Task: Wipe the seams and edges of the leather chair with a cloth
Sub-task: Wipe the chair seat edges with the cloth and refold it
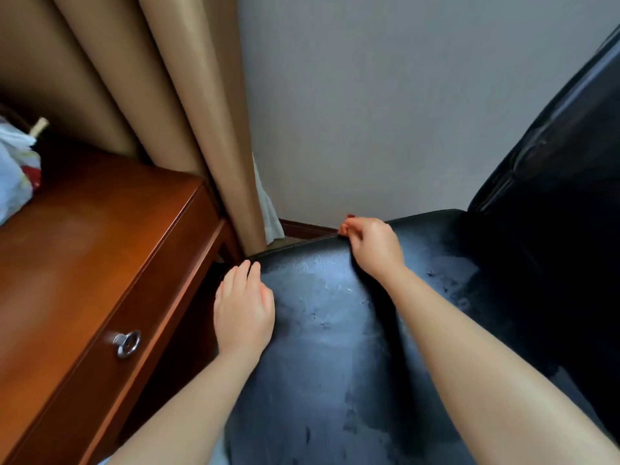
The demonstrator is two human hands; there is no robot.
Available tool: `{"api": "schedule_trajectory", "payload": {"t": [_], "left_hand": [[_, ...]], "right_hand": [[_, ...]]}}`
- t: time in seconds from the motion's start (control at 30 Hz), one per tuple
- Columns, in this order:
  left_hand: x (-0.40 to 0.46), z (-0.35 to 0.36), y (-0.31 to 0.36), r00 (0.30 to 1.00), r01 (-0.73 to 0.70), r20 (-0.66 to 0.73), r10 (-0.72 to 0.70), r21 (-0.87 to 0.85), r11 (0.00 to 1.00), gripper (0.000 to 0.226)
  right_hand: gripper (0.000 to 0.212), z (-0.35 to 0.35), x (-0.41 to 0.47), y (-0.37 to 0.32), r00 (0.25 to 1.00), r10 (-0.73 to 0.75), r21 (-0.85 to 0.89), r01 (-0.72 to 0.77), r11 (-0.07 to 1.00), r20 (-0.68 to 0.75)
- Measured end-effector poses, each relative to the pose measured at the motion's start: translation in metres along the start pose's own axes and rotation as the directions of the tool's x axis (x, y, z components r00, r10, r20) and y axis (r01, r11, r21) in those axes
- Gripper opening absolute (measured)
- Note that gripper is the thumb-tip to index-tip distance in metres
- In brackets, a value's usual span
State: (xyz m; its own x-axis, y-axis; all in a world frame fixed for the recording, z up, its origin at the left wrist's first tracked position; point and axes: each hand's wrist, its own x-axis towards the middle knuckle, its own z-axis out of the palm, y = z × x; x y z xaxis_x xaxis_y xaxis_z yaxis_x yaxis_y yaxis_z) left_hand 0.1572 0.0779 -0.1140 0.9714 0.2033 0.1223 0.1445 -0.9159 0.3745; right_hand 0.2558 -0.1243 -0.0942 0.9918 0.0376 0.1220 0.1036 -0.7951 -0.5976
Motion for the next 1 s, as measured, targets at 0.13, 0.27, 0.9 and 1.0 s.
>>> {"api": "schedule_trajectory", "payload": {"t": [0.13, 0.27, 0.9, 1.0], "left_hand": [[0.005, -0.007, 0.002, 0.997, -0.082, 0.0, 0.083, 0.086, 0.993, 0.038], [0.009, -0.022, 0.013, 0.978, -0.206, 0.079, 0.193, 0.229, 0.951, 0.029], [-0.142, -0.087, 0.094, 0.802, -0.335, 0.566, 0.191, 0.162, 0.928, 0.023], [-0.166, -0.09, 0.1, 0.774, -0.359, 0.597, 0.21, 0.142, 0.923, 0.023]], "right_hand": [[0.025, -0.011, -0.007, 0.004, 0.99, 0.143, 0.09, -0.144, 0.986, 0.012], [0.019, -0.019, -0.028, -0.007, 0.966, 0.256, 0.418, -0.239, 0.877, 0.016], [0.017, -0.111, -0.227, -0.058, 0.752, 0.629, 0.74, -0.535, 0.408, 0.196], [0.02, -0.119, -0.255, -0.059, 0.739, 0.649, 0.771, -0.516, 0.373, 0.181]]}}
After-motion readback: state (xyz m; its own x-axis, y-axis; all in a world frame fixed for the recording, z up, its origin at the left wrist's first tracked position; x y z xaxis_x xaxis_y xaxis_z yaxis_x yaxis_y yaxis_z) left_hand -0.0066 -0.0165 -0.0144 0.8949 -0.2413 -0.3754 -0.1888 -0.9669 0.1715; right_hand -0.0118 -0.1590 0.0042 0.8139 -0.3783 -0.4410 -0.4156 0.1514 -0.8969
